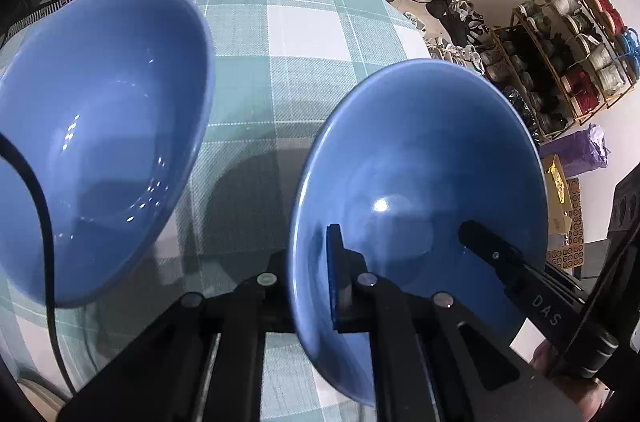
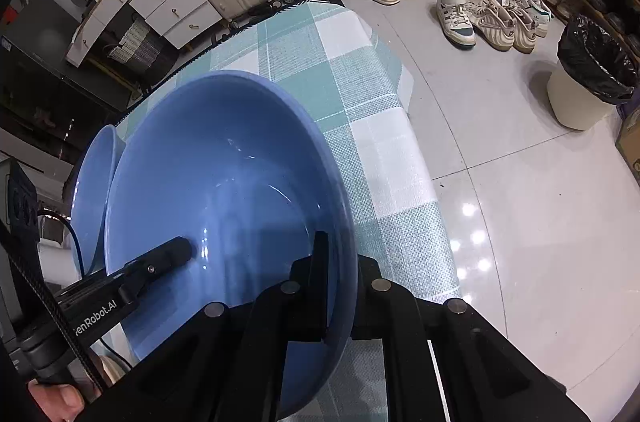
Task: Organize plates and bowls
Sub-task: 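Lift the second blue bowl with both grippers and carry it over the first bowl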
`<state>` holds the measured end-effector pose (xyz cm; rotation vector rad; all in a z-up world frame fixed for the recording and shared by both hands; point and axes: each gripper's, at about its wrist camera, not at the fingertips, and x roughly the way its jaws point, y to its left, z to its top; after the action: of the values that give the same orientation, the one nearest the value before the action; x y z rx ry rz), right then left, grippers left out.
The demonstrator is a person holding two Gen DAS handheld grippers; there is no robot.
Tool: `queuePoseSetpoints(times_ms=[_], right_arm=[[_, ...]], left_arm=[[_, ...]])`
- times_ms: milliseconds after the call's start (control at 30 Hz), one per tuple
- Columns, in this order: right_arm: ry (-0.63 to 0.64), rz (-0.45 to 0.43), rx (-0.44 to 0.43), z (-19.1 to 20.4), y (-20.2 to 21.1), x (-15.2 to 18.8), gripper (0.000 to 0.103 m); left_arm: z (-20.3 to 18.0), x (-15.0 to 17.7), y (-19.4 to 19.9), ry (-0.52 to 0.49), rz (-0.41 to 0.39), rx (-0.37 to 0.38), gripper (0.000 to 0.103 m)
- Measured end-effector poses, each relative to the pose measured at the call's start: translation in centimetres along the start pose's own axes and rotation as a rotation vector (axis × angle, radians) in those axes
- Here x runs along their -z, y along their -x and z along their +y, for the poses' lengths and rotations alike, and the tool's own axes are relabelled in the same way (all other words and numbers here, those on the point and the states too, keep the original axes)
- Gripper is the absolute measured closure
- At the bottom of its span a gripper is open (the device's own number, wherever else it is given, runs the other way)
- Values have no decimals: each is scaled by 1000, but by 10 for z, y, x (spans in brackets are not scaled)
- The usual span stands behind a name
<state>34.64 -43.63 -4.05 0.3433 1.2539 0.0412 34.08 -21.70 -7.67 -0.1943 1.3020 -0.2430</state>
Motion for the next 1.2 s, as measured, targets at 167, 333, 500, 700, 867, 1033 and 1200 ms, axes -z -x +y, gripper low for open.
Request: queuePoseSetpoints(times_ms=[167,333,500,700,867,1033,1200], right_arm=[[21,5,-24,3,6,5,98],[18,13,-26,6,10,10,97],[26,8,-36,11,21,16,97],[64,-40,-66,20,49,32,97],[87,-63,-74,33,77,49,98],[92,-81,-69,43,106,67,98],[94,-97,-83,51,133,88,98]], left_arm=[[1,3,3,6,3,-4,99],[0,10,8,2,9,-13,99],[-2,15,23,-19,-13,-22,99],[-9,29,60,-80,-43,-51,99],[-11,44,89,-94,-88,-62,99],[-9,63,116,-101,-115,-60,99],[-6,84,142,-98,-144,-61,99]])
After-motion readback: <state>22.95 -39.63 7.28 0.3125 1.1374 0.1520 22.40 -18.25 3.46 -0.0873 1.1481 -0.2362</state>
